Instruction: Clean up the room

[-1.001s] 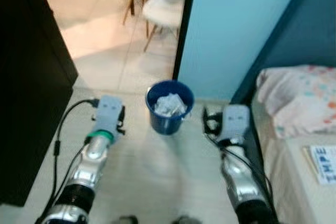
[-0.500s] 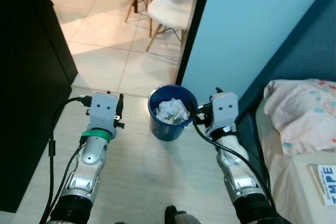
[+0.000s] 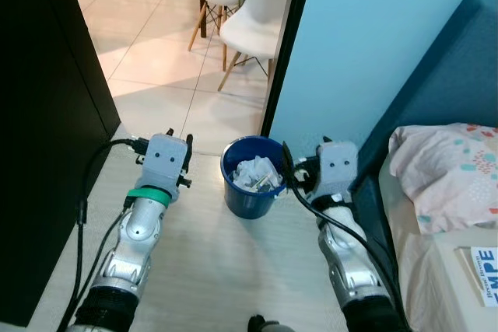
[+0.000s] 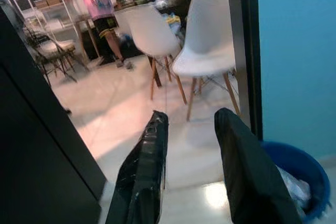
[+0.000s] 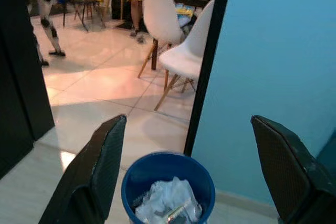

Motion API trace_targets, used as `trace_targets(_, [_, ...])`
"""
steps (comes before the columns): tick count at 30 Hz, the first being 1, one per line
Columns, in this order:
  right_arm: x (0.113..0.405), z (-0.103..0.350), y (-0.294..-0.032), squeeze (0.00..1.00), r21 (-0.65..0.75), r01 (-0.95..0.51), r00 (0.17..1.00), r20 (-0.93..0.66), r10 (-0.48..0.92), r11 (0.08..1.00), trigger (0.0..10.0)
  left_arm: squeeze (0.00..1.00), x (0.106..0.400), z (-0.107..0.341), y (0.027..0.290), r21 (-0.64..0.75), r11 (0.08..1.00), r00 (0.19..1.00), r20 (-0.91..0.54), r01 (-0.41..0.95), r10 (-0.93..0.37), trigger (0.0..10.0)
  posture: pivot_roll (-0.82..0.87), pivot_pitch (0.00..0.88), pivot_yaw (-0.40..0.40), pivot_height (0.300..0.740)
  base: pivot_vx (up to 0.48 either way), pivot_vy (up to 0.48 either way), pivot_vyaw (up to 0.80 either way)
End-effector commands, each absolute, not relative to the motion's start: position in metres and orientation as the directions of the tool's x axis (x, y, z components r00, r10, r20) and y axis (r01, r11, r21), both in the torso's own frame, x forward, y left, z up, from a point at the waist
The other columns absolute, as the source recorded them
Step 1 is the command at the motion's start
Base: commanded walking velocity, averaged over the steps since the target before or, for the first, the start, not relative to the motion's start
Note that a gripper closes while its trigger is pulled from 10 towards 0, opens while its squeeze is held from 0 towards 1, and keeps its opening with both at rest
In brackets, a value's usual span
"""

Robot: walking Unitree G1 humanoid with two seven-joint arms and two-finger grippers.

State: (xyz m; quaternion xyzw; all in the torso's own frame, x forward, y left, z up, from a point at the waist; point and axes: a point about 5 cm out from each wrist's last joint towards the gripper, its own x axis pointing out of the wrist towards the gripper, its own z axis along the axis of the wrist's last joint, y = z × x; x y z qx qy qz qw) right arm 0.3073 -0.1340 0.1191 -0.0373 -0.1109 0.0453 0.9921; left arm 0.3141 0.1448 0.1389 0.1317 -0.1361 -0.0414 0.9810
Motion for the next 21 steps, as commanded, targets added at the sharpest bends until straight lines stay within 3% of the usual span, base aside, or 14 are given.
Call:
trace_targets(1, [0.292,0.119,-0.141,0.00,-0.075,-0.077,0.973,0.211,0.091,0.994,10.0,0.00,0.302,0.141,0.153,0.271,0.963,0.964,0.253,0.012,-0.083,10.0,-0.05,0.001,0.024,0.732,0.000,0.000,0.00])
trace_targets(2, [0.292,0.119,-0.141,0.00,-0.075,-0.077,0.973,0.211,0.091,0.994,10.0,0.00,0.302,0.141,0.153,0.271,0.963,0.964,0.253,0.012,-0.083,10.0,-0.05,0.001,0.024,0.732,0.000,0.000,0.00])
trace_targets(6, [0.248,0.110,-0.160,0.00,-0.077,-0.075,0.985,0.149,0.086,0.994,10.0,0.00,0.269,0.144,0.175,0.276,0.961,0.973,0.226,-0.019,-0.046,10.0,-0.04,0.014,0.019,0.732,0.000,0.000,0.00])
trace_targets(21, [0.261,0.120,-0.160,0.00,-0.061,-0.021,0.987,0.159,0.031,0.998,10.0,0.00,0.277,0.139,0.186,0.252,0.967,0.986,0.168,-0.032,-0.012,10.0,-0.04,0.005,0.024,0.732,0.000,0.000,0.00])
